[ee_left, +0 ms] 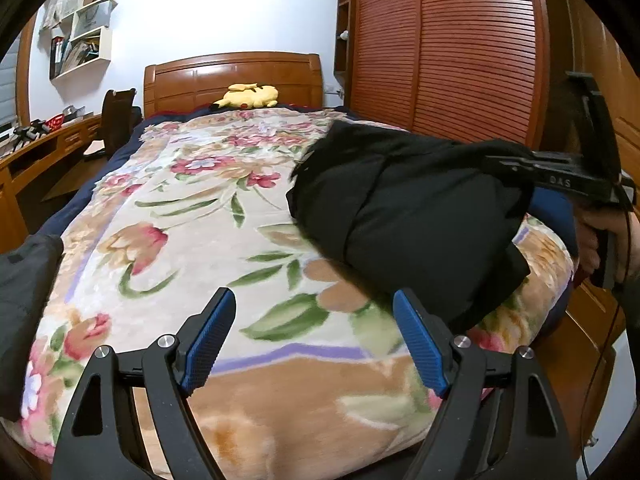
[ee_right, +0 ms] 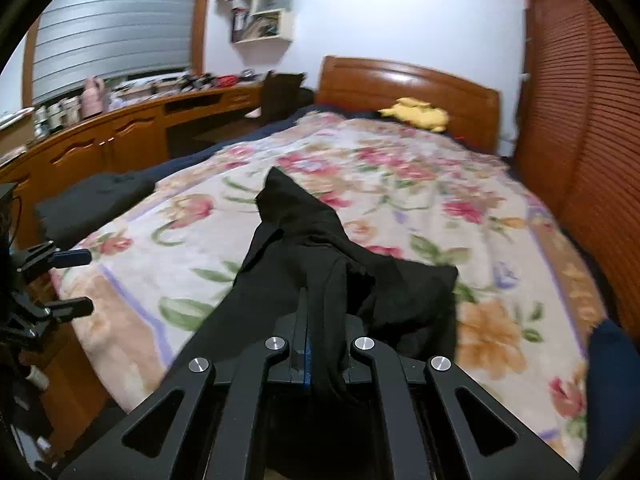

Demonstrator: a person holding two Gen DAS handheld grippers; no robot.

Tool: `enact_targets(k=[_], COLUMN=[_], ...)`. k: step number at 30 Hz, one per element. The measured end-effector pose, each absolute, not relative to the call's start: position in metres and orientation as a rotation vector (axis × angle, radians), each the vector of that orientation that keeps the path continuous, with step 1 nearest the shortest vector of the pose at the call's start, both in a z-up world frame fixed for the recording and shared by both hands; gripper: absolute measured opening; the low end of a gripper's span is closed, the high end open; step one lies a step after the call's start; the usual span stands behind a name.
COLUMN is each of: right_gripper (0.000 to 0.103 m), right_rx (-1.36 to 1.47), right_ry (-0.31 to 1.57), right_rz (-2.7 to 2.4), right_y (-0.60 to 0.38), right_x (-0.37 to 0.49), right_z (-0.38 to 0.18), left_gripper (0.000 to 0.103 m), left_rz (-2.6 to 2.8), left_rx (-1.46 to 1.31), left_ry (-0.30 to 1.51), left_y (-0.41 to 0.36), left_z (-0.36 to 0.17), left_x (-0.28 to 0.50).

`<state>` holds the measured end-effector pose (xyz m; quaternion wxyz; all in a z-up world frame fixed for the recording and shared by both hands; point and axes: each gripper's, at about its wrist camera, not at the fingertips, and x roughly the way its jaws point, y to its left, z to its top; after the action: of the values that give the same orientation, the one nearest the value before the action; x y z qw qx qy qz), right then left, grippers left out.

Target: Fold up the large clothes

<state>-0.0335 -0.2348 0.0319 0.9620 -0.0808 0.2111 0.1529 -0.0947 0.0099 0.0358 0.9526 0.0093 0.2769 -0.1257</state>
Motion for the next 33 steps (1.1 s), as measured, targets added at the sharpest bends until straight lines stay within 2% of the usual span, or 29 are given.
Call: enact_targets(k=[7, 13, 18, 20, 23, 24, 25, 26, 33], right_gripper=[0.005, 0.005, 0.005, 0.01, 0.03, 0.048, 0.061, 0.064, 0.064], right_rx=[-0.127, -0.055, -0.064, -0.071, -0.091, -0.103, -0.116, -0.121, -0.136], right_ry=[0.478, 0.588, 0.611, 0.597, 0.56, 0.539, 0.512, 0.488, 0.427], right_rz=[0.15, 0.132, 0.128, 0.108, 0.087, 0.07, 0.055, 0.05, 0.143], right_y=[-0.297, -0.33, -0.317, -0.312, -0.305, -0.303, -0.3, -0.298, -0.271], right_x=[-0.055, -0.041, -0.029, -0.037, -0.046, -0.049, -0.053, -0.057, -0.076], right_z=[-0.009, -0.052, -0.047, -0.038, -0.026, -0.022, -0.018, -0.014, -0.007], left_gripper=[0.082, 0.082, 0.082, 0.082, 0.082, 0.082, 0.082, 0.082, 0.082], left_rz=[-0.282, -0.294, -0.303, -0.306, -0.312, -0.314, -0.315, -0.315, -0.315], left_rx=[0.035, 0.042, 0.047, 0.045, 0.041, 0.039, 0.038, 0.038, 0.037], left_ry=[0.559, 0.562, 0.566, 0.565, 0.562, 0.561, 0.561, 0.561, 0.567], left_y=[-0.007, -0.015, -0.019, -0.02, -0.022, -0.022, -0.023, -0.023, -0.025], left_z=[0.037, 0.036, 0.035, 0.034, 0.034, 0.033, 0.033, 0.032, 0.029], left_x=[-0.095, -0.094, -0.095, -0.096, -0.098, -0.098, -0.098, -0.098, -0.098])
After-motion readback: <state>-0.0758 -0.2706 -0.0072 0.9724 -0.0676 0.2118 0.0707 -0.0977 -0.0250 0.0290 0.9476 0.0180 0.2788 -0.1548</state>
